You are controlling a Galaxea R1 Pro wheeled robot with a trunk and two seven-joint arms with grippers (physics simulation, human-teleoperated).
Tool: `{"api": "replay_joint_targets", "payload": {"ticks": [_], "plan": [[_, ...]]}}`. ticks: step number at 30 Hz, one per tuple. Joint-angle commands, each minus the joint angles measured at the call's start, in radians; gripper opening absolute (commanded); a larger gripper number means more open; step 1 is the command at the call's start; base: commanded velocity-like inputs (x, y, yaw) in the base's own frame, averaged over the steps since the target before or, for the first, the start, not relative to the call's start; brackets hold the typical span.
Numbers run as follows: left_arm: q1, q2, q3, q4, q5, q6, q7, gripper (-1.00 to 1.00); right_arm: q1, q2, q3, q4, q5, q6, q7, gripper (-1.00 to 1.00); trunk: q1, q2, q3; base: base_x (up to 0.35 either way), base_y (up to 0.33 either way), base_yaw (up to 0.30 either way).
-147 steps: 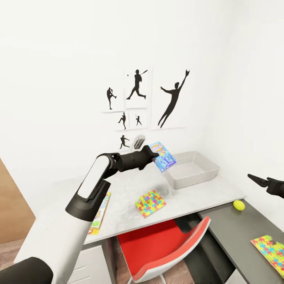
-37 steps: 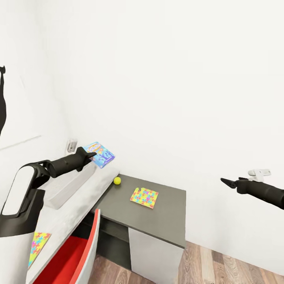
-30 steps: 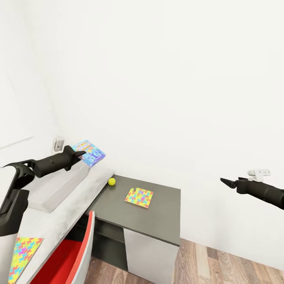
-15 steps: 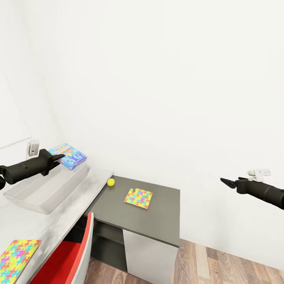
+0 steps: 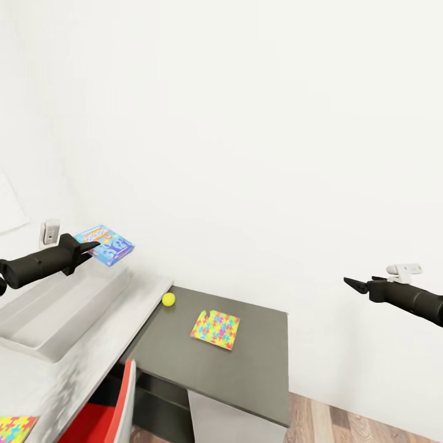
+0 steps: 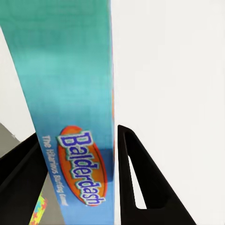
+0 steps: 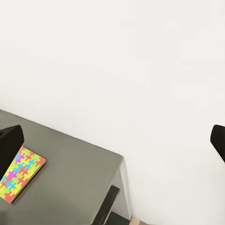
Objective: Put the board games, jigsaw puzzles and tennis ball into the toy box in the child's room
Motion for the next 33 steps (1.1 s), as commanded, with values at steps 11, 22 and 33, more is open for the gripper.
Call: {"api": "replay_joint_targets", "payload": {"ticks": [11, 22, 33], "plan": [[-0.001, 0.017, 0.011, -0.004, 0.014, 0.002, 0.007, -1.0, -0.001, -0.001, -0.005, -0.001, 0.004, 0.009, 0.008, 1.0, 0.001, -0.002, 0.0, 0.076, 0.0, -0.111], [0.008, 0.033, 0.048, -0.003, 0.015, 0.005, 0.008, -1.0, -0.001, 0.0, -0.006, -0.001, 0.003, 0.007, 0.009, 1.0, 0.001, -0.002, 0.002, 0.084, 0.054, -0.067], [0.041, 0.058, 0.086, -0.003, 0.015, 0.014, 0.006, -1.0, -0.001, -0.001, -0.004, -0.001, 0.004, 0.006, 0.007, 1.0, 0.001, -0.002, 0.002, 0.024, 0.016, -0.001]]}}
